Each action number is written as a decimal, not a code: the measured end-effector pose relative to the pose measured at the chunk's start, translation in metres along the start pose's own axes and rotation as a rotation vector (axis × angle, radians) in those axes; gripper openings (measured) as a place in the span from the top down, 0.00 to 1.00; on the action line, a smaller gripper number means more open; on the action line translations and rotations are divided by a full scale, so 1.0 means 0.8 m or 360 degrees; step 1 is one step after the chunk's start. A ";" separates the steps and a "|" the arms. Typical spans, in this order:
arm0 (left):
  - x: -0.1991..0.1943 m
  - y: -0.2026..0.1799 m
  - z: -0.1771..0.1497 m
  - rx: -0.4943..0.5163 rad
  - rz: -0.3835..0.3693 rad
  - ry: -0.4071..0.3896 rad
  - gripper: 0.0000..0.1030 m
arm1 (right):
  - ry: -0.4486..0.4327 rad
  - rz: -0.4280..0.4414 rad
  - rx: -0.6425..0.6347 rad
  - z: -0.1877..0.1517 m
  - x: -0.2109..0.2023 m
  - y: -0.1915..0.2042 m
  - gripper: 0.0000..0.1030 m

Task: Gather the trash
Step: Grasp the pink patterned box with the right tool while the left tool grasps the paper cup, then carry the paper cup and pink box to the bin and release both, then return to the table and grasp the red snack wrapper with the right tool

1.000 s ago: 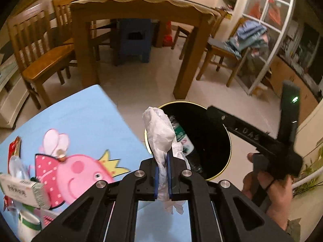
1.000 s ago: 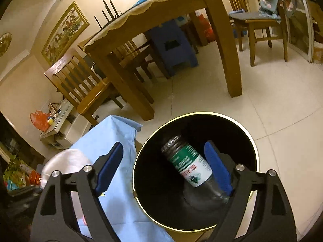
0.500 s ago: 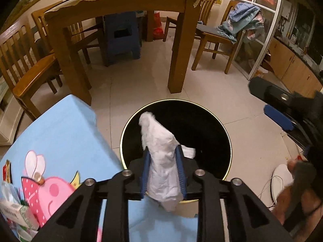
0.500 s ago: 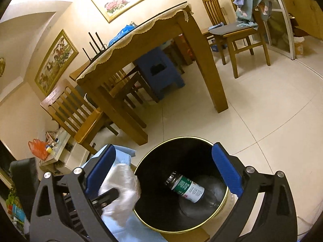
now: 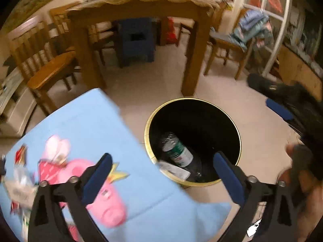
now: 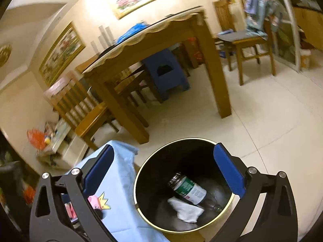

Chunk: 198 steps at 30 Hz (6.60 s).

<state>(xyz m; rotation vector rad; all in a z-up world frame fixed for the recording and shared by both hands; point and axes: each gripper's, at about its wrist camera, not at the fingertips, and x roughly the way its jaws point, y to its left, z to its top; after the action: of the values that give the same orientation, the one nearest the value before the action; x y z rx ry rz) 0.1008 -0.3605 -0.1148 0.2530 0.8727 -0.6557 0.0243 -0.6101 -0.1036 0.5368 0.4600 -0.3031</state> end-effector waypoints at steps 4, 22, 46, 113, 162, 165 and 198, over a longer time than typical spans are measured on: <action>-0.054 0.055 -0.066 -0.0051 0.0115 -0.0046 0.06 | 0.0073 0.0162 -0.0319 -0.023 0.009 0.073 0.05; -0.205 0.348 -0.268 -0.0650 0.0725 -0.0071 0.06 | 0.0699 0.0932 -0.1265 -0.245 0.049 0.347 0.05; -0.180 0.332 -0.281 -0.0598 0.0622 -0.0111 0.06 | 0.0844 0.0617 -0.1495 -0.271 0.074 0.365 0.19; -0.185 0.225 -0.198 -0.0435 0.0117 -0.0194 0.95 | 0.0745 0.0623 -0.0771 -0.170 -0.017 0.226 0.42; 0.077 -0.080 0.000 0.0399 -0.0050 0.0028 0.21 | -0.0269 -0.0205 0.0261 -0.011 -0.085 -0.110 0.05; 0.046 -0.049 -0.023 0.0331 0.0062 -0.0010 0.06 | -0.0253 -0.0262 0.0219 -0.016 -0.083 -0.105 0.05; -0.203 0.403 -0.264 -0.0679 0.1033 -0.0260 0.06 | 0.0509 0.0486 -0.1206 -0.278 0.043 0.405 0.05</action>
<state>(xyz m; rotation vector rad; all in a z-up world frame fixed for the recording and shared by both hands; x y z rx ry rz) 0.0952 0.0572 -0.1394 0.0833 0.6966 0.1170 0.1050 -0.2276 -0.1541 -0.0966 0.7433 0.2590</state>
